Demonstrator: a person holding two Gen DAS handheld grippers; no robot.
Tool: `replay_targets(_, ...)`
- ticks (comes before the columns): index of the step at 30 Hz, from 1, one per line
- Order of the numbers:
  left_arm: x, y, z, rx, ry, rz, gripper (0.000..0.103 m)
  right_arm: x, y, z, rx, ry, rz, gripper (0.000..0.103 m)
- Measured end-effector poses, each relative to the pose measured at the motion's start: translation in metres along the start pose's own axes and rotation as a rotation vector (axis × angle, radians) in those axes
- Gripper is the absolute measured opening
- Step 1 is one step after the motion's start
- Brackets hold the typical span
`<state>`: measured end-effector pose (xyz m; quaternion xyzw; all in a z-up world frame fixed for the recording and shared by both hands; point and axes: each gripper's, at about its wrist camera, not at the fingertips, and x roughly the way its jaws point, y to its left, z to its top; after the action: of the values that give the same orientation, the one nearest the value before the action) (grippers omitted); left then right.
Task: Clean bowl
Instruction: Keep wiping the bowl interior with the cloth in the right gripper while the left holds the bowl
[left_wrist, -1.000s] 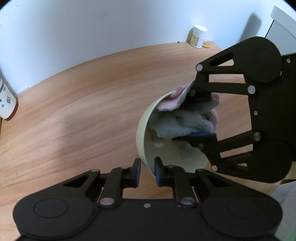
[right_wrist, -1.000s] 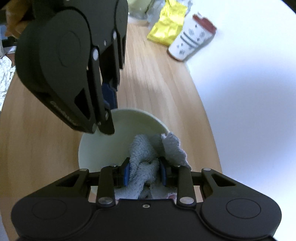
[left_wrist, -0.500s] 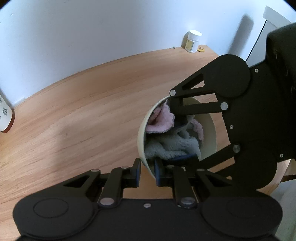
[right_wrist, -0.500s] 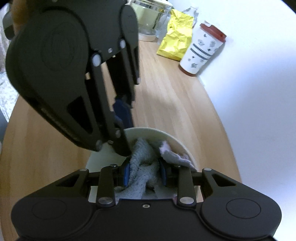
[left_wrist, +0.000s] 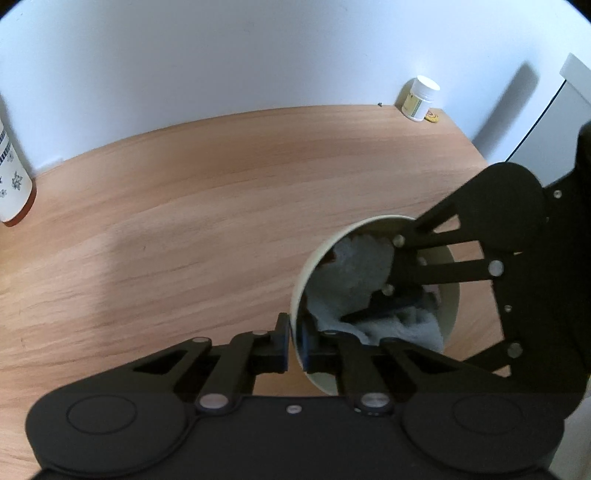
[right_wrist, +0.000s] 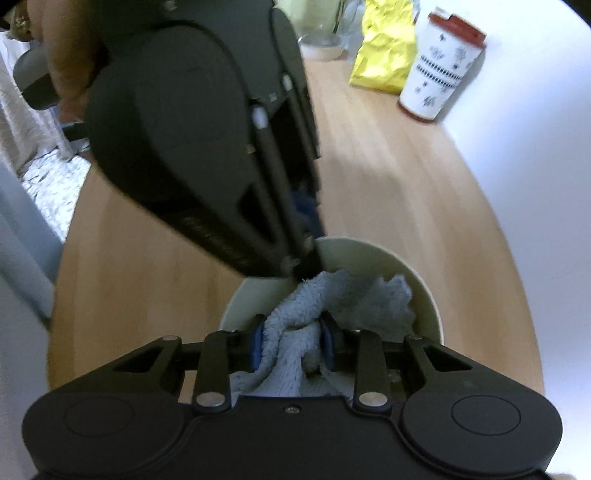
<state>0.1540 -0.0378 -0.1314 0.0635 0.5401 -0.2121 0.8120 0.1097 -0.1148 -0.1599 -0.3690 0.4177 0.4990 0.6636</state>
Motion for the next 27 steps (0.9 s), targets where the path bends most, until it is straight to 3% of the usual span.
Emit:
replay_targets(8,0.001,0.0,-0.001,0.009,0.013,-0.007,0.007,-0.001,0.008,0.001,0.022,0.12,-0.032,0.035)
replay_targets(14,0.0,-0.001,-0.005,0.004,0.018,-0.026,0.01,0.0,0.019,-0.002,0.003,0.182,-0.167,0.034)
replay_targets(21,0.003,0.002,-0.005,-0.015,0.03,-0.051,0.011,0.006,0.034,-0.007,-0.021,0.172,-0.33,0.034)
replay_targets(27,0.006,0.007,-0.003,-0.039,0.038,-0.064,0.011,0.003,0.045,-0.014,-0.031,0.103,-0.437,0.034)
